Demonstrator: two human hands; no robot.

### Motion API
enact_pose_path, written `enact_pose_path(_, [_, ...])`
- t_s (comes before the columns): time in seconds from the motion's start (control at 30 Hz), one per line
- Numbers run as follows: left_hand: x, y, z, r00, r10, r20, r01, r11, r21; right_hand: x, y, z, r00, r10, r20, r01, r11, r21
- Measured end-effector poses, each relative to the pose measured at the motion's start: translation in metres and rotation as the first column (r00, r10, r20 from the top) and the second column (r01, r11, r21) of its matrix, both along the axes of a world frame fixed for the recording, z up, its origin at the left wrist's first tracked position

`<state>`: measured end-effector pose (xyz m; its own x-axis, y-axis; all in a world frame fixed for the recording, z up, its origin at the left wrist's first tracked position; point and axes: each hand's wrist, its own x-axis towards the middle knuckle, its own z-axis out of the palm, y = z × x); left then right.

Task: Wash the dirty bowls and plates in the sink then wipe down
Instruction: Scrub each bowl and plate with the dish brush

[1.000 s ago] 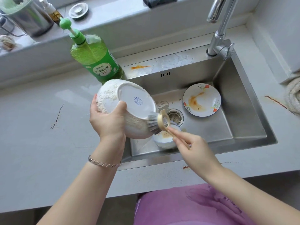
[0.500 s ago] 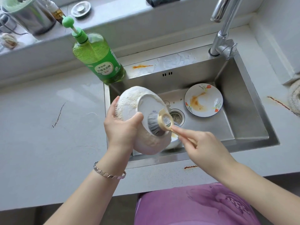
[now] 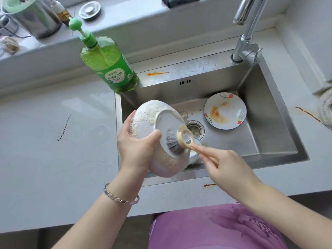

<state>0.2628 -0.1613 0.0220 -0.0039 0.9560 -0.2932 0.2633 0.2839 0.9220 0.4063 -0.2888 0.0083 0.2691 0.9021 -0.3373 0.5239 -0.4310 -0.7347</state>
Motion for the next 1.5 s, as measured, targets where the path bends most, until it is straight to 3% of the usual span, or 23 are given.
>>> enact_pose_path(0.1, [-0.002, -0.003, -0.001, 1.0, -0.023, 0.015, 0.024, 0.999, -0.047, -0.013, 0.005, 0.015, 0.998, -0.008, -0.057, 0.014, 0.994, 0.11])
enact_pose_path(0.2, [-0.002, -0.011, 0.001, 0.997, -0.065, 0.041, 0.068, 0.996, -0.065, -0.001, 0.024, 0.011, 0.995, -0.101, 0.001, 0.099, 0.978, 0.182])
enact_pose_path(0.33, [-0.004, -0.016, 0.002, 0.995, -0.096, -0.014, 0.095, 0.994, -0.05, 0.021, 0.033, -0.005, 0.986, -0.135, 0.101, 0.127, 0.989, 0.081])
enact_pose_path(0.47, [-0.009, -0.013, 0.005, 0.995, -0.095, -0.026, 0.094, 0.995, -0.045, 0.025, 0.017, -0.013, 0.982, -0.19, 0.01, 0.191, 0.981, -0.046])
enact_pose_path(0.6, [-0.002, -0.017, 0.006, 0.99, -0.136, -0.025, 0.134, 0.989, -0.058, 0.015, 0.029, -0.001, 0.974, -0.208, -0.093, 0.216, 0.972, 0.09])
enact_pose_path(0.7, [0.0, -0.017, 0.005, 0.99, -0.137, -0.017, 0.136, 0.989, -0.066, 0.003, 0.03, 0.013, 0.996, -0.077, -0.035, 0.083, 0.981, 0.176])
enact_pose_path(0.9, [-0.003, -0.017, 0.006, 0.984, -0.167, -0.056, 0.163, 0.984, -0.069, 0.025, 0.024, -0.004, 0.984, -0.179, -0.013, 0.179, 0.984, 0.009])
enact_pose_path(1.03, [-0.002, -0.017, 0.005, 0.987, -0.16, -0.03, 0.157, 0.985, -0.076, 0.004, 0.018, 0.013, 0.999, -0.035, -0.032, 0.039, 0.992, 0.123])
enact_pose_path(1.27, [-0.005, -0.008, 0.006, 0.998, -0.055, 0.016, 0.056, 0.996, -0.076, 0.03, 0.01, -0.013, 0.98, -0.196, -0.027, 0.195, 0.98, -0.05])
enact_pose_path(1.5, [0.001, 0.003, 0.012, 0.996, -0.083, -0.023, 0.084, 0.996, 0.022, 0.009, 0.028, -0.005, 0.975, -0.207, -0.08, 0.212, 0.975, 0.068])
